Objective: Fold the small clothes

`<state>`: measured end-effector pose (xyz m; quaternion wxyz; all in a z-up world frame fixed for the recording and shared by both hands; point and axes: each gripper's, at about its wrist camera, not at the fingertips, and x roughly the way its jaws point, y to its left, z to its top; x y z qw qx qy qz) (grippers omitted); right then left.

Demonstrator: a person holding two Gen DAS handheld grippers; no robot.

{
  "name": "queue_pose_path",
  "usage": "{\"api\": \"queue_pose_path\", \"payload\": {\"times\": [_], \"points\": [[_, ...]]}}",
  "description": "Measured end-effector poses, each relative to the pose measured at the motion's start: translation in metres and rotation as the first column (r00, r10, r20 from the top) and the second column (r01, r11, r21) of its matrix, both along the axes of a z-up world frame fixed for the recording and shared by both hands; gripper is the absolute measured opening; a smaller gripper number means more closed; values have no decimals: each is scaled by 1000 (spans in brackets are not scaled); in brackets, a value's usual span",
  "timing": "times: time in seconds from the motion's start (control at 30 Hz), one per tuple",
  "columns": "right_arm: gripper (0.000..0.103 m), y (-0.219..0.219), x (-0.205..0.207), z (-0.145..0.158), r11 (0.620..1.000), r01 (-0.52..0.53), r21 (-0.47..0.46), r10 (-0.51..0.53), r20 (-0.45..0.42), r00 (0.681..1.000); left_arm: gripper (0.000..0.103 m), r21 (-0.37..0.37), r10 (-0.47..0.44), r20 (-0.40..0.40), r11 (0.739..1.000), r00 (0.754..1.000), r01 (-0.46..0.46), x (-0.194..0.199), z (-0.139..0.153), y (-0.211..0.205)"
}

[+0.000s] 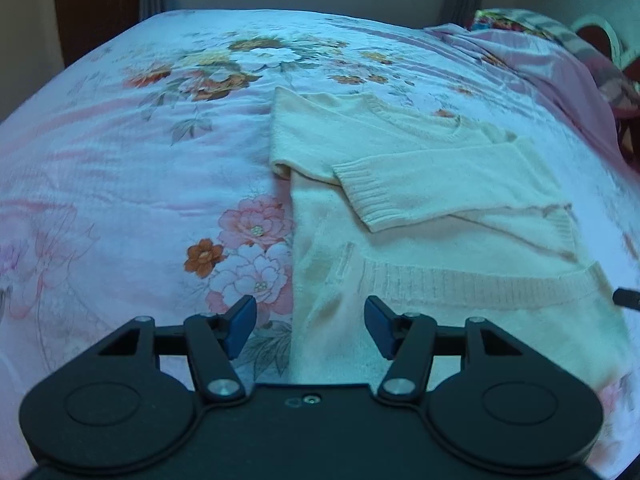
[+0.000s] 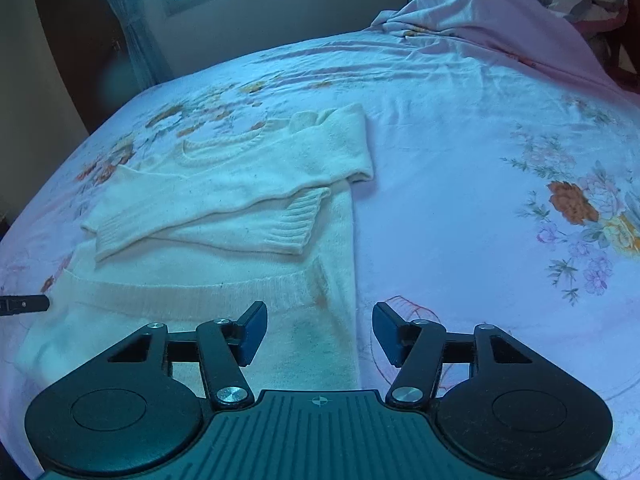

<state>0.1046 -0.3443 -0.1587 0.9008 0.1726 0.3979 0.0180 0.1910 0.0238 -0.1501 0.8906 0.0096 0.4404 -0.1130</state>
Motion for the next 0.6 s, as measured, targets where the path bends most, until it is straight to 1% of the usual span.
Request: {"api": "queue_pose_path", "payload": {"times": [0.07, 0.13, 0.17, 0.2, 0.27, 0.3, 0.37, 0.43, 0.47, 0.5, 0.53, 0.6], "points": [[59, 4, 5, -2, 999, -24, -30, 24, 3, 1000, 54, 31, -26, 15, 999, 1000, 25, 3, -3, -6], [59, 6, 11, -4, 998, -43, -40, 43, 3, 999, 44, 45, -51, 7, 998, 999, 51, 8, -8, -11], [58, 7, 13, -5, 998, -49, -43, 50, 4, 999, 32, 37, -67, -5, 997, 998, 68, 10, -11, -12], [51, 6, 16, -7, 998, -55, -42, 56, 5, 998, 23, 33, -80, -16, 996, 997, 80, 13, -14, -13], [41, 4, 23, -10, 997, -67, -27, 67, -4, 998, 16, 34, -95, -13, 995, 995, 96, 13, -17, -16], [41, 3, 26, -12, 997, -73, -24, 73, -6, 997, 12, 31, -103, -15, 994, 995, 104, 13, -18, -16], [41, 3, 32, -15, 995, -92, -27, 92, -14, 996, 6, 22, -128, -11, 991, 992, 129, 11, -17, -17], [41, 1, 37, -19, 995, -101, -21, 100, -29, 995, 6, 13, -148, -4, 989, 989, 148, 9, -16, -19], [34, 0, 38, -21, 994, -113, -5, 113, -33, 993, 6, 10, -161, -7, 987, 987, 161, 8, -17, -21], [9, 0, 38, -22, 991, -133, 7, 133, -42, 990, 4, 18, -168, -10, 986, 986, 168, 7, -18, -22], [6, 2, 36, -21, 989, -147, 4, 147, -42, 988, 4, 28, -166, -9, 986, 986, 166, 7, -19, -23], [6, 5, 31, -18, 985, -174, -19, 174, -32, 984, 4, 12, -156, -10, 988, 988, 156, 8, -19, -20]]}}
